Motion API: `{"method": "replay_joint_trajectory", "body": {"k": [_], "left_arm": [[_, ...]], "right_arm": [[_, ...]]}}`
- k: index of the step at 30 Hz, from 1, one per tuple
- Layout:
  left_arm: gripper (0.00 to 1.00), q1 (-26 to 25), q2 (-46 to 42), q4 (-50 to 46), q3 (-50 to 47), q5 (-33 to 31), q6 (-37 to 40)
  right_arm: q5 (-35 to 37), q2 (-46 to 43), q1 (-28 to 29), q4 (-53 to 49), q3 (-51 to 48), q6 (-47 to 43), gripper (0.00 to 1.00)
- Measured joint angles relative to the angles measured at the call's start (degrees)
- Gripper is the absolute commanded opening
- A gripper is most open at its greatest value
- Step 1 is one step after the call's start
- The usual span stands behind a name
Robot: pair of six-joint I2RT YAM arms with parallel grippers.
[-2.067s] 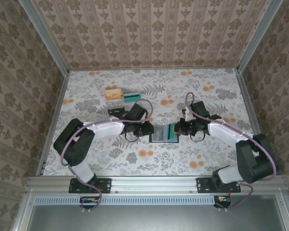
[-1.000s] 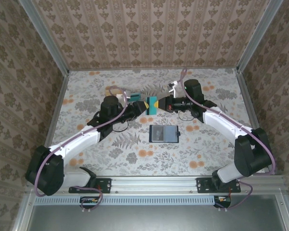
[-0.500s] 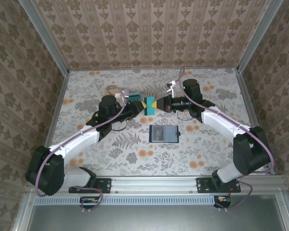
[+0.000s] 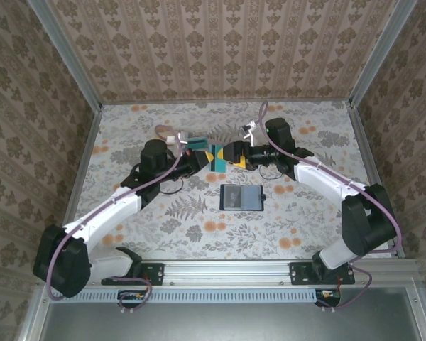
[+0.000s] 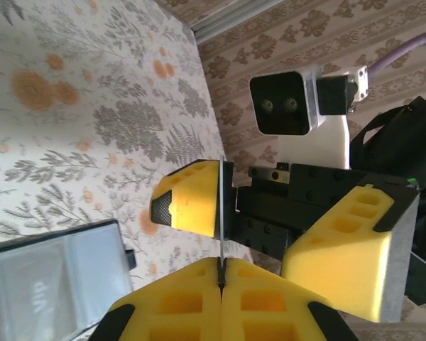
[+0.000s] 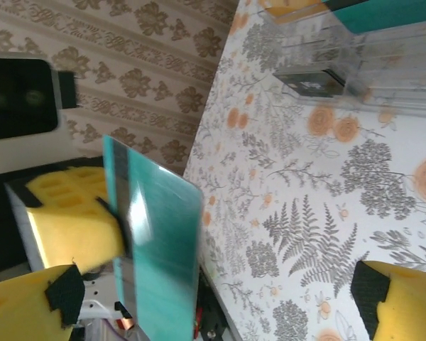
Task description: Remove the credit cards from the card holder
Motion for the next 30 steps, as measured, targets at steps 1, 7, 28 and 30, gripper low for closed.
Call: {"method": "replay_joint_trajectory", "body": {"k": [1, 7, 28, 30], "left_arm": [[0.0, 0.5, -0.5, -3.7, 1.6, -0.3, 2.6], [0.0, 2.2, -2.7, -23.3, 12.3, -6.6, 21.0], [0.0, 3.0, 1.6, -39.5, 18.0, -31.2, 95.2], [0.0, 3.8, 3.4, -39.3, 18.0, -30.7, 99.0]], "right_arm": [[0.7, -0.3, -0.2, -0.7, 0.0, -0.3, 1.0], [5.1, -3.8, -0.7, -4.5, 0.0, -2.7, 1.0], [14.5, -12.6, -2.3, -11.6, -0.4, -5.7, 1.0], [14.8, -12.9, -2.4, -12.1, -0.4, -5.7, 1.0]]}}
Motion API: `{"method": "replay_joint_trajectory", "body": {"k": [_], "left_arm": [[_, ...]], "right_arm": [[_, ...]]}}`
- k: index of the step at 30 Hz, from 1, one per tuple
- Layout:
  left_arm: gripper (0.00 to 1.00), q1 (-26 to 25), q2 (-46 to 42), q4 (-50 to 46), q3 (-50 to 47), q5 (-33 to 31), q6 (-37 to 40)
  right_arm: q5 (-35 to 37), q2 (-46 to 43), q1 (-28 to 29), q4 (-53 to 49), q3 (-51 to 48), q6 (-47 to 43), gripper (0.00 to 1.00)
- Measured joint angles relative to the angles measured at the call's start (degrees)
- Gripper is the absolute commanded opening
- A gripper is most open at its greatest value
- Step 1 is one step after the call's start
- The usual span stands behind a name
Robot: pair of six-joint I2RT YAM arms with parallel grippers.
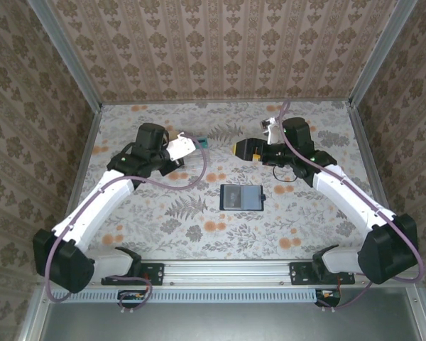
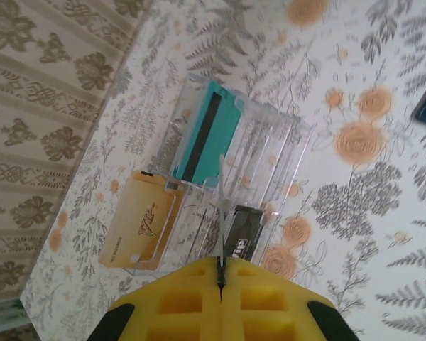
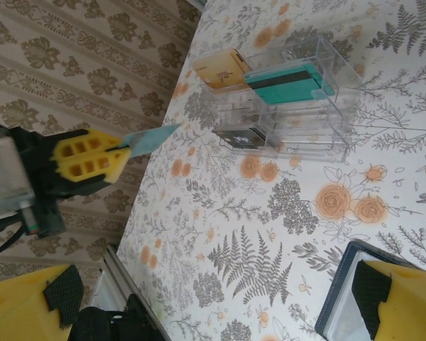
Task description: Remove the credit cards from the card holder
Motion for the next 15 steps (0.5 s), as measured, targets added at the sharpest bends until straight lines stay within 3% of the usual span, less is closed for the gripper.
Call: {"method": "replay_joint_trajectory", "body": {"k": [7, 15], "left_arm": [[0.0, 3.8, 7.0, 0.2, 4.0, 5.0, 9.9], [0.0, 4.9, 16.2, 1.5, 8.5, 7.8, 14.8]], "right_arm": [[0.8, -1.3, -0.3, -0.8, -0.4, 0.0, 1.0], [1.3, -2.7, -0.5, -2.0, -2.1, 0.0, 1.0]]}}
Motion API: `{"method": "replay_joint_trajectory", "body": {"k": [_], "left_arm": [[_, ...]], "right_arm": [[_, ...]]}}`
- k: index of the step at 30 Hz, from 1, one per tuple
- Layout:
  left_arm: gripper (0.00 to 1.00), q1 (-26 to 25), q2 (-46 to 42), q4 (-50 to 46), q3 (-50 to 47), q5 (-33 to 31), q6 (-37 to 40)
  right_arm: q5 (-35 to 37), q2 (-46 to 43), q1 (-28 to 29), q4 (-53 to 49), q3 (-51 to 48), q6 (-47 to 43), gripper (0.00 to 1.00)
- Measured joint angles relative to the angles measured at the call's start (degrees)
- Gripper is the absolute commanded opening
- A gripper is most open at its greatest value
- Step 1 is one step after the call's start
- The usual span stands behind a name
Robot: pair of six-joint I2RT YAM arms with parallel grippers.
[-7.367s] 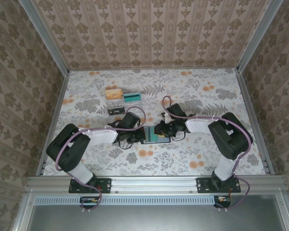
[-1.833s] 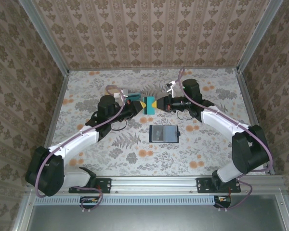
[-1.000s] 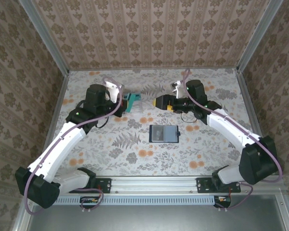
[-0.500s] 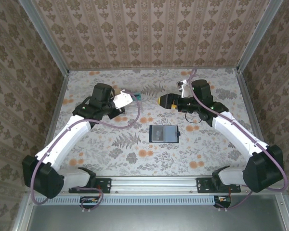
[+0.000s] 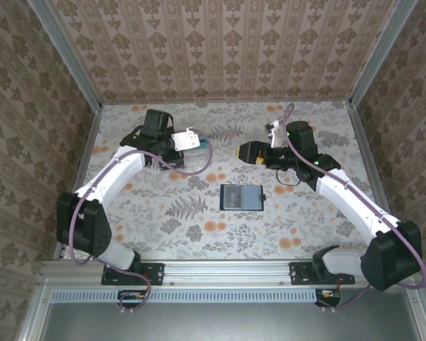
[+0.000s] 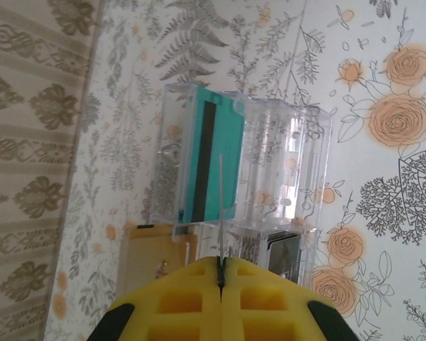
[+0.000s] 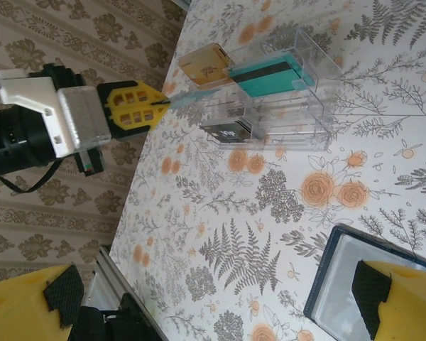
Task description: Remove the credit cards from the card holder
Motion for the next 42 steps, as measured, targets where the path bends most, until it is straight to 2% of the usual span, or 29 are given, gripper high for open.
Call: {"method": "replay_joint_trajectory", "body": {"k": [18, 42], "left_arm": [[0.0, -0.3, 13.2, 3.4, 8.5, 1.2, 2.7], [0.0, -0.4, 18.9, 3.0, 10.5, 3.4, 2.7]], "right_arm": [[0.6, -0.1, -1.0, -0.7, -0.3, 0.0, 1.0], [0.6, 1.9, -2.0, -0.6, -0.3, 0.2, 1.0]]}}
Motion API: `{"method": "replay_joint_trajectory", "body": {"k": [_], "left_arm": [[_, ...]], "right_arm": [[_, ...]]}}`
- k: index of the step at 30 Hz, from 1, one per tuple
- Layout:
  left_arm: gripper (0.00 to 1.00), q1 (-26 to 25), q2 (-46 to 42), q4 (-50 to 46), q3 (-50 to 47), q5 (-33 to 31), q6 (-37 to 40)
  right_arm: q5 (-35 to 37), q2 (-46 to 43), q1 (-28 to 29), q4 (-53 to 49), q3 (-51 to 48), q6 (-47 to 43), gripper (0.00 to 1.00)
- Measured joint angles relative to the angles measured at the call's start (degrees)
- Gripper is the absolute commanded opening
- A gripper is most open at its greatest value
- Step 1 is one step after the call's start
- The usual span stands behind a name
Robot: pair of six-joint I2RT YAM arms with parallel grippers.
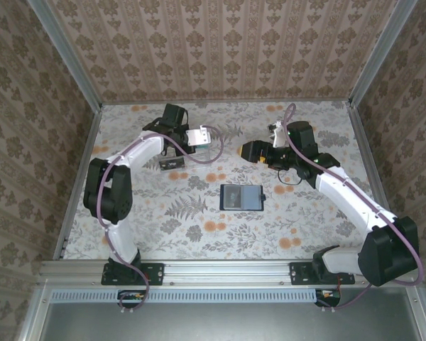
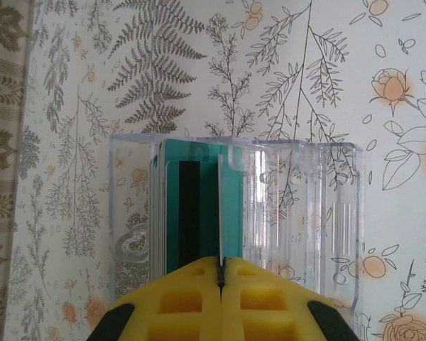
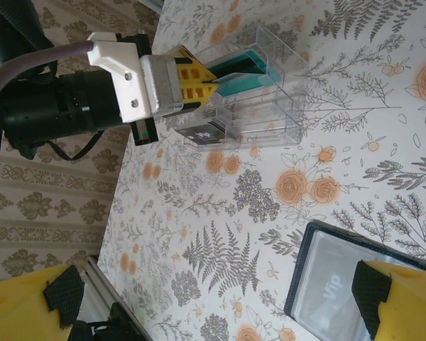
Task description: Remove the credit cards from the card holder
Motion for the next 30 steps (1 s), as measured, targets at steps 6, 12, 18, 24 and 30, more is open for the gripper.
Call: {"method": "replay_joint_trajectory", "body": {"k": [6, 12, 18, 24, 30], "left_arm": [[0.0, 0.0, 0.2, 0.1, 0.0, 0.0, 0.0], [0.02, 0.2, 0.9, 0.1, 0.5, -0.2, 0.0], [0.18, 0.2, 1.5, 0.3, 0.6, -0.5, -0.3], [0.23, 0.2, 1.9, 0.5, 0.7, -1.1, -0.6], [0.3, 0.2, 1.9, 1.1, 1.5, -2.0, -1.5]], "right_arm": [[0.0, 0.0, 0.0, 0.0, 0.0, 0.1, 1.0], [-0.2, 0.2, 0.0, 0.0, -0.2, 0.9, 1.0], [-0.3, 0.6, 0.0, 0.1, -0.3, 1.2, 1.0], [-0.3, 0.9, -0.1, 0.1, -0.3, 1.3, 1.0], [-0.5, 1.2, -0.1, 0.5, -0.3, 1.4, 1.0]]}}
